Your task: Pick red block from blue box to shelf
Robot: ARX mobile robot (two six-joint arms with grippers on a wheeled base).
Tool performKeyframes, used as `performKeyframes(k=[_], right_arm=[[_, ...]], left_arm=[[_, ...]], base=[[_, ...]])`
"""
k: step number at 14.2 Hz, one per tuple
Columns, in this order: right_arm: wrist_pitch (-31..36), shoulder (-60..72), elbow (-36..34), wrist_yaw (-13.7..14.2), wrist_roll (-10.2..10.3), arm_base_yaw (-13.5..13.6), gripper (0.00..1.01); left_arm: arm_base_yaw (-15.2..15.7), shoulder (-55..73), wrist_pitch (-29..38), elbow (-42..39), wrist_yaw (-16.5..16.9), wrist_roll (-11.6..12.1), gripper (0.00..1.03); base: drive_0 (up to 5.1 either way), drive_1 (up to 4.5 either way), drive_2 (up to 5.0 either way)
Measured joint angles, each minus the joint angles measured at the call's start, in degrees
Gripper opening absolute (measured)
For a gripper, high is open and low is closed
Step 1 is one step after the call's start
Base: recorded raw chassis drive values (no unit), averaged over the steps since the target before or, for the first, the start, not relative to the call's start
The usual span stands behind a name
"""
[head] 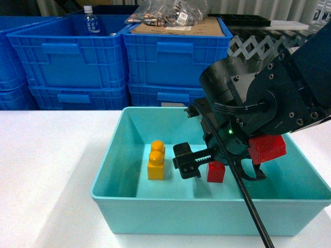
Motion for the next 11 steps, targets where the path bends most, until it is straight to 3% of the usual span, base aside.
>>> performKeyframes(k=[2,7,9,11], right_arm=[[0.24,1.81,0.37,1.53,-0.04,-0.04,0.75],[2.01,2.36,0.22,1.16,-0.04,-0.52,0.32],[3.48,0.46,-1.90,-0.72,0.68,-1.27,0.30],[8.92,-9.14,-9.62,-5.18,1.53,-3.54,0.30]], left_arm=[[0.00,0.00,0.00,0.00,0.00,0.00,0.98],[0.00,0.00,0.00,0.00,0.02,0.00,0.98],[0.00,0.00,0.00,0.00,0.02,0.00,0.98],[0.00,0.00,0.00,0.00,0.02,0.00,0.98]], base=[[0.0,0.00,0.0],[0.0,0.00,0.0],[0.0,0.00,0.0],[0.0,0.00,0.0]])
